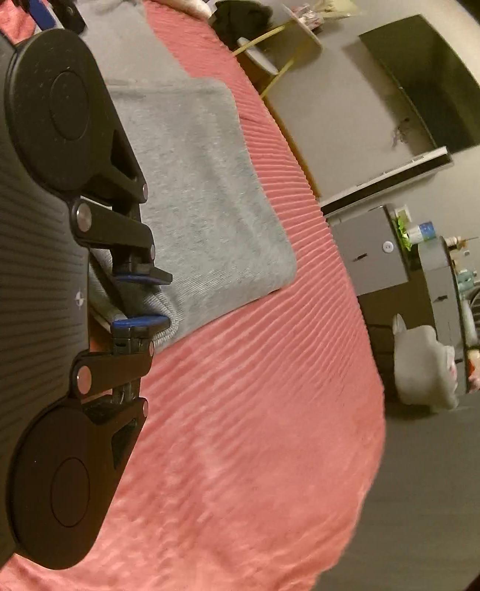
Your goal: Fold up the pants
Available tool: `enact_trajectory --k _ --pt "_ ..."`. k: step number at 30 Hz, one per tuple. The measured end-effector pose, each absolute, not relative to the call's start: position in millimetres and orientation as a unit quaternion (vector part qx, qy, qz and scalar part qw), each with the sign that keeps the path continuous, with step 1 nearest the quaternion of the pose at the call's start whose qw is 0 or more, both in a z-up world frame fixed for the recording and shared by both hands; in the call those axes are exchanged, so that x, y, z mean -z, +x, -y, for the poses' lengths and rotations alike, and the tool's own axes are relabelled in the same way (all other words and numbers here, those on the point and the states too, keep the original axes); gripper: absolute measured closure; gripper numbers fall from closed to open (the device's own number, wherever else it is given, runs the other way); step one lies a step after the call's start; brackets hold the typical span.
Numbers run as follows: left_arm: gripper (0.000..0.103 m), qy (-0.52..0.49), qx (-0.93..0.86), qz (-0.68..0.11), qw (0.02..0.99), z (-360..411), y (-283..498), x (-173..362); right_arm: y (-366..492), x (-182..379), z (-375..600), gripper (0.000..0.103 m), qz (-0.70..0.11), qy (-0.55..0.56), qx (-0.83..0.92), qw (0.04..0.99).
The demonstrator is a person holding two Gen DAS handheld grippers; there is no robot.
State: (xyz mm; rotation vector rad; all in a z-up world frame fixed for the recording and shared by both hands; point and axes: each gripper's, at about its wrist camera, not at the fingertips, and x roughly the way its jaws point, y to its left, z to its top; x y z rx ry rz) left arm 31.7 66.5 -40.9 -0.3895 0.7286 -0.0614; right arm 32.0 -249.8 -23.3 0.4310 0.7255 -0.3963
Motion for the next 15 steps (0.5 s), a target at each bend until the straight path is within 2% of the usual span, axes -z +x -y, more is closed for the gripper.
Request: enact_trajectory --k 3,5,9,12,13,15 --pt "0.016 -0.203 0.007 -0.343 0.917 -89.4 23.2 36.7 27.8 8.6 255.8 0.082 -0.351 0.231 0.217 0.881" --pt "0.014 -0.231 -0.009 -0.336 0.913 -105.9 19.9 36.5 17.2 -0.7 263.3 0.066 -0.328 0.24 0.234 0.883" --pt "0.011 -0.288 -0.022 -0.347 0.892 -124.1 28.4 49.0 16.6 -5.6 265.6 0.066 -0.292 0.261 0.174 0.904" --pt "0.012 -0.285 -0.048 -0.349 0.891 -125.6 33.3 54.8 44.9 14.5 254.7 0.075 -0.32 0.25 0.124 0.906" --pt "0.012 -0.283 -0.055 -0.348 0.892 -127.4 32.6 55.8 53.6 23.5 250.0 0.085 -0.323 0.232 0.113 0.91" --pt "0.012 -0.291 -0.061 -0.353 0.887 -131.7 32.7 58.6 70.8 49.3 240.2 0.087 -0.338 0.161 0.124 0.919"
